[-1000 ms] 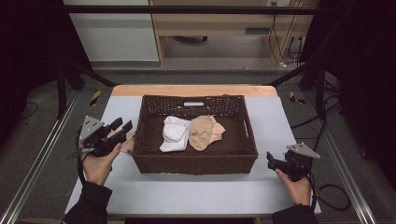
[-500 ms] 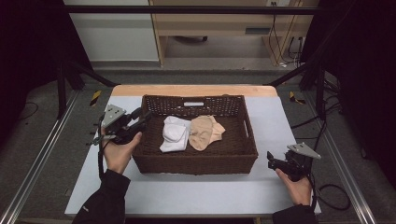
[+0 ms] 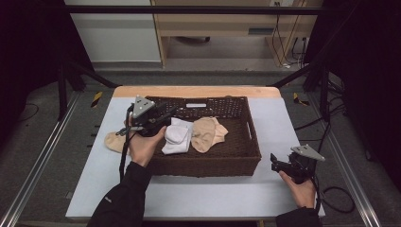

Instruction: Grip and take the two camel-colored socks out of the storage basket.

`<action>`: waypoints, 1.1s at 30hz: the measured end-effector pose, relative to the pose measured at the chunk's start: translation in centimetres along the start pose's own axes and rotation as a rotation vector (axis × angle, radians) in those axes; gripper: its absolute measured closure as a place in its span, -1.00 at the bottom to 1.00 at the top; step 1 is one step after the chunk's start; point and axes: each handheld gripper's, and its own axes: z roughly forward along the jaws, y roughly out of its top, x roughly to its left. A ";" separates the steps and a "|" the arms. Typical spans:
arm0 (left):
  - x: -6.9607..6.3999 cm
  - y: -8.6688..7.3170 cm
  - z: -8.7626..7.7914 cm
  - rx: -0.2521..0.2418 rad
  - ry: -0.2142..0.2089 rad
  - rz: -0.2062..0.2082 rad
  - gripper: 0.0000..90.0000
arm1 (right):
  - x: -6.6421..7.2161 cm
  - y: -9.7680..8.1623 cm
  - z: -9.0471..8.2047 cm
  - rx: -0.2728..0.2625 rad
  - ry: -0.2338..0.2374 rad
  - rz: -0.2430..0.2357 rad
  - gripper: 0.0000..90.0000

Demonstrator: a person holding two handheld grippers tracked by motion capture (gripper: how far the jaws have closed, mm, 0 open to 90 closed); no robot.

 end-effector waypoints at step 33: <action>-2.7 -3.9 10.7 0.198 0.013 0.051 0.24 | -0.1 0.0 0.0 -0.008 0.006 0.006 -0.90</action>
